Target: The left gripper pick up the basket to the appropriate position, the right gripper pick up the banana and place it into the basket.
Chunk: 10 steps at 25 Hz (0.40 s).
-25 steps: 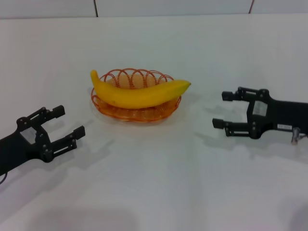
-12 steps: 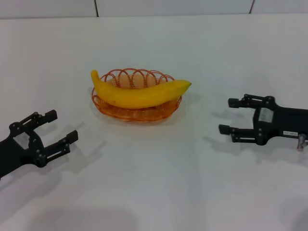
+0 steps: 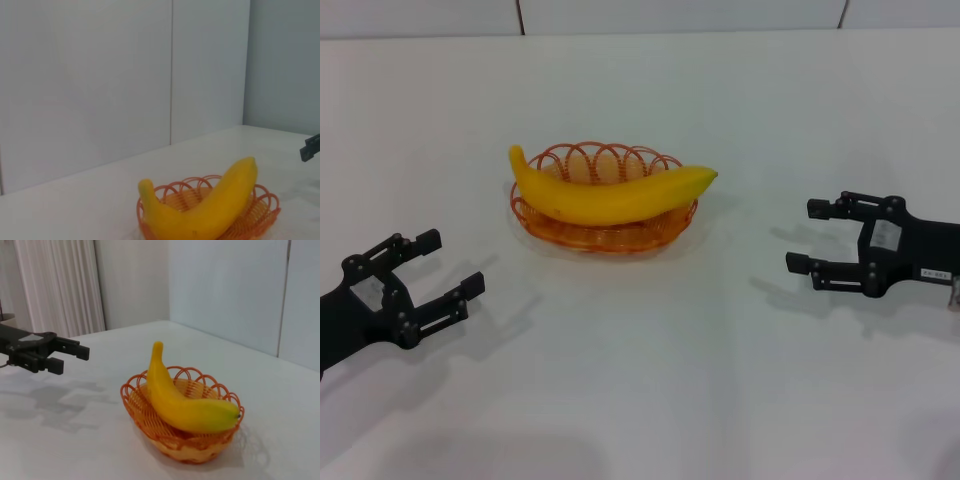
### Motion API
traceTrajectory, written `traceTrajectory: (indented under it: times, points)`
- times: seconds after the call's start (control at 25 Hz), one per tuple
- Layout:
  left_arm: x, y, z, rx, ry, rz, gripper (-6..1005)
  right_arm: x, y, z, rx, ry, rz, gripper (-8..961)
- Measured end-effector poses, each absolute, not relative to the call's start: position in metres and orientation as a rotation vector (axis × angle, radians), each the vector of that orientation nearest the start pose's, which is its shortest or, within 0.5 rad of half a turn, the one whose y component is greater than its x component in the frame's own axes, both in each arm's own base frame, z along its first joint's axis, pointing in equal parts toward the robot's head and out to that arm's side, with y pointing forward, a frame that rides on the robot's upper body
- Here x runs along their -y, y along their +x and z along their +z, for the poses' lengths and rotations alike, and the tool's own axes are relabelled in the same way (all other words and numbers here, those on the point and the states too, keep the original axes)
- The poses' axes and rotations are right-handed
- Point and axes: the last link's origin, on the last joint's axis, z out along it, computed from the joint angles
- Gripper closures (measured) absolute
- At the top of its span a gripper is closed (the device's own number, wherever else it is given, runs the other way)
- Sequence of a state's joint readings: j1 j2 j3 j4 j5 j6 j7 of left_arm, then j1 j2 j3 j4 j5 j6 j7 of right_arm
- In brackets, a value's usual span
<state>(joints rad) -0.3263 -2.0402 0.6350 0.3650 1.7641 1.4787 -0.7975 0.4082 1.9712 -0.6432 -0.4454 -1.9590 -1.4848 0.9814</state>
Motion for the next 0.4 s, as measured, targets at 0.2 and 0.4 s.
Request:
traceTrajectory:
  times: [0.2, 0.4]
  points:
    - [-0.2676, -0.3369, -0.0098, 0.447, -2.418, -0.722, 197, -0.2903, 0.3344, 0.0203, -0.453, -2.59, 0.608, 149]
    - [-0.2676, -0.3369, -0.0098, 0.447, -2.418, -0.722, 197, -0.2889, 0.3339, 0.0219, -0.45, -2.59, 0.621, 149]
